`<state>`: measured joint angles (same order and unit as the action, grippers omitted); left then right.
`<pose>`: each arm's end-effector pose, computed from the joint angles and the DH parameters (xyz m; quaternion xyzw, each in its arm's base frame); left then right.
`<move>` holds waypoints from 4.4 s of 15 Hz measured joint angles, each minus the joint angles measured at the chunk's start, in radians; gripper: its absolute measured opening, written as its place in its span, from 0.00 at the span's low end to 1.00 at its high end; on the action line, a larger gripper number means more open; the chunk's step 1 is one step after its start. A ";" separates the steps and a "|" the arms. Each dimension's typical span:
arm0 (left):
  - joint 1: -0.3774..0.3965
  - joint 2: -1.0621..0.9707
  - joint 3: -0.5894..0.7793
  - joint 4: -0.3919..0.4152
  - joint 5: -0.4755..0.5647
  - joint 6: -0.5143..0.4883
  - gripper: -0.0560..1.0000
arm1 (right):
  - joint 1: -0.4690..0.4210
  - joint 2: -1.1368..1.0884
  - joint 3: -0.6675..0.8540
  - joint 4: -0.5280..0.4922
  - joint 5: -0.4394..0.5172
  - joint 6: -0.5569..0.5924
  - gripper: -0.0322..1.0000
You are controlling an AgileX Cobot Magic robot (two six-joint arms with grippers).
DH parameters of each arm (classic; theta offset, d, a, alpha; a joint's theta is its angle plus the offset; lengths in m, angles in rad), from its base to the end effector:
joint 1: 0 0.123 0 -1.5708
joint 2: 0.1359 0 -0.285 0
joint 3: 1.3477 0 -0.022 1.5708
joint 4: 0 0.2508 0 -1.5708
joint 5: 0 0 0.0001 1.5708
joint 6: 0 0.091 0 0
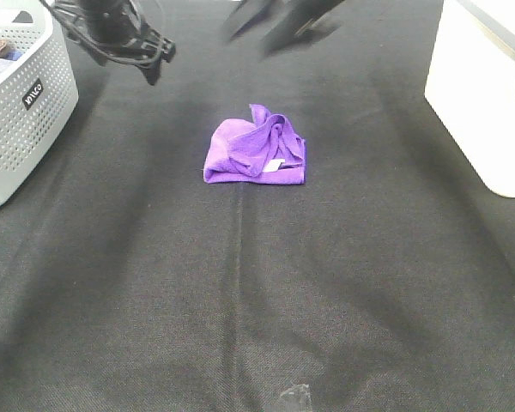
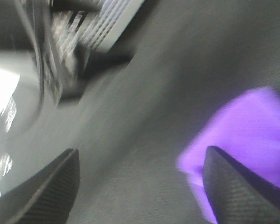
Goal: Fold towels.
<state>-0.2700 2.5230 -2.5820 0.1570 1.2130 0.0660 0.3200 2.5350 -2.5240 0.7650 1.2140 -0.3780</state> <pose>0.5250 -0.1315 0.2349 0.1696 0.9505 0.0523 0.2552 0.4928 0.2255 0.2343 -0.2608 0.8693 0.3636 0.2099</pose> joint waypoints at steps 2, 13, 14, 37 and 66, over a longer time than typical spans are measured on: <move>0.026 -0.016 0.000 0.002 0.001 -0.019 0.76 | 0.056 0.065 0.000 0.000 -0.030 -0.009 0.71; 0.070 -0.058 0.000 -0.045 0.001 -0.026 0.76 | -0.045 0.188 0.000 -0.112 -0.054 -0.022 0.71; 0.070 -0.058 0.000 -0.045 0.001 -0.026 0.76 | -0.076 0.188 0.000 -0.117 -0.039 -0.017 0.71; 0.333 -0.328 0.251 -0.267 0.000 0.084 0.76 | -0.226 -0.541 0.310 -0.598 0.000 0.280 0.82; 0.373 -2.528 2.064 -0.205 -0.127 -0.019 0.76 | -0.225 -2.539 2.070 -0.679 -0.100 0.331 0.82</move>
<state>0.1030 -0.0050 -0.5180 -0.0480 1.0860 0.0470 0.0950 -0.0040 -0.4540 0.0860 1.1140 -0.0470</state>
